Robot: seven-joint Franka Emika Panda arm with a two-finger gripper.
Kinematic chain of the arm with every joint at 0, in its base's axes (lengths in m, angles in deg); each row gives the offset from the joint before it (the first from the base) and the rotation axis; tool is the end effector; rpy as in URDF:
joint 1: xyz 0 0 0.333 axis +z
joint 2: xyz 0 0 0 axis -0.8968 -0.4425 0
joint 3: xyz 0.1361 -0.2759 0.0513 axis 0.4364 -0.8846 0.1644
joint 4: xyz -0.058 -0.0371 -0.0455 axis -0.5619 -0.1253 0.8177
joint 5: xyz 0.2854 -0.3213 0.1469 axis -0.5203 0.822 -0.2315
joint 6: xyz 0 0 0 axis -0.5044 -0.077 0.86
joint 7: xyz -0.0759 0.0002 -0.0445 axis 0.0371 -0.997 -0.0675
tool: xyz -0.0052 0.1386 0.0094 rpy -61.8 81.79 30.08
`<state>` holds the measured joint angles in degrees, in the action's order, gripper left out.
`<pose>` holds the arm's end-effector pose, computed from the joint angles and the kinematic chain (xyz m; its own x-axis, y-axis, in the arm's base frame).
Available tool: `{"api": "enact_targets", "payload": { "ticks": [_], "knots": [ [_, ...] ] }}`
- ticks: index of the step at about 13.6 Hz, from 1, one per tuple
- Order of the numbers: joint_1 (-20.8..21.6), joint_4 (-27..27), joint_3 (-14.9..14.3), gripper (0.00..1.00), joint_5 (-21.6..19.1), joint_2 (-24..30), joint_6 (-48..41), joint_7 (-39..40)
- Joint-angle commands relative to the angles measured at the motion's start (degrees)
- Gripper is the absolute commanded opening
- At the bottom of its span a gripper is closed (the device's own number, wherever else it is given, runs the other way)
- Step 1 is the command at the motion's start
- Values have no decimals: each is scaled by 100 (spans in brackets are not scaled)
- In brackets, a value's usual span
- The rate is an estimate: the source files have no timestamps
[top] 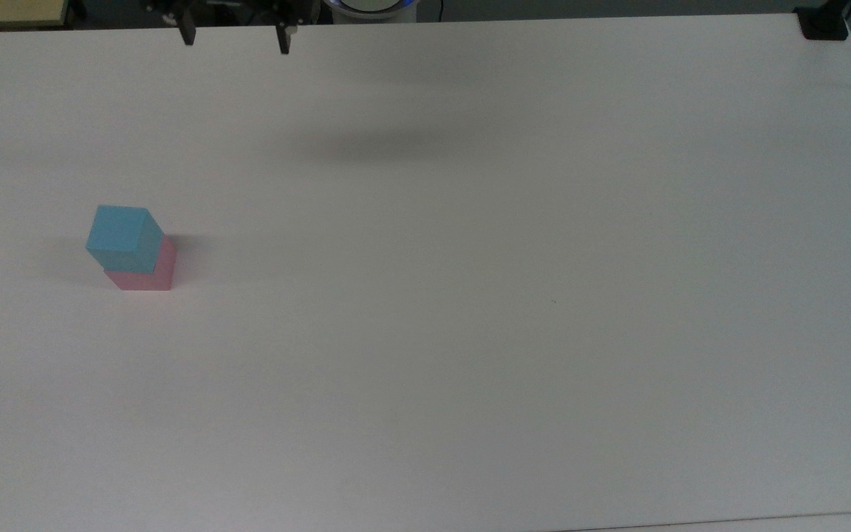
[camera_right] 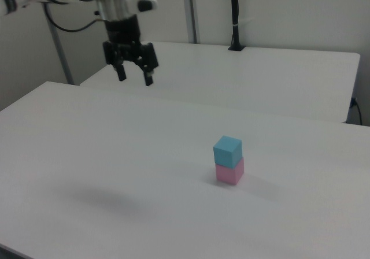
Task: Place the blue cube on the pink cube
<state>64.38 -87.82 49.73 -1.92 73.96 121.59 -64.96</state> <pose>0.6435 -0.0672 0.5984 0.9977 -0.0683 -0.0059 -0.0677 -0.9956 0.0648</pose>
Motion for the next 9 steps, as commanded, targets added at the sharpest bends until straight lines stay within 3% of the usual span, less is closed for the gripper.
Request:
{"api": "enact_targets", "payload": {
  "ticks": [1,9],
  "knots": [
    [349,-692,28,100,305,613,-52,-719],
    [350,-640,11,100,208,623,-104,-710]
  ]
}}
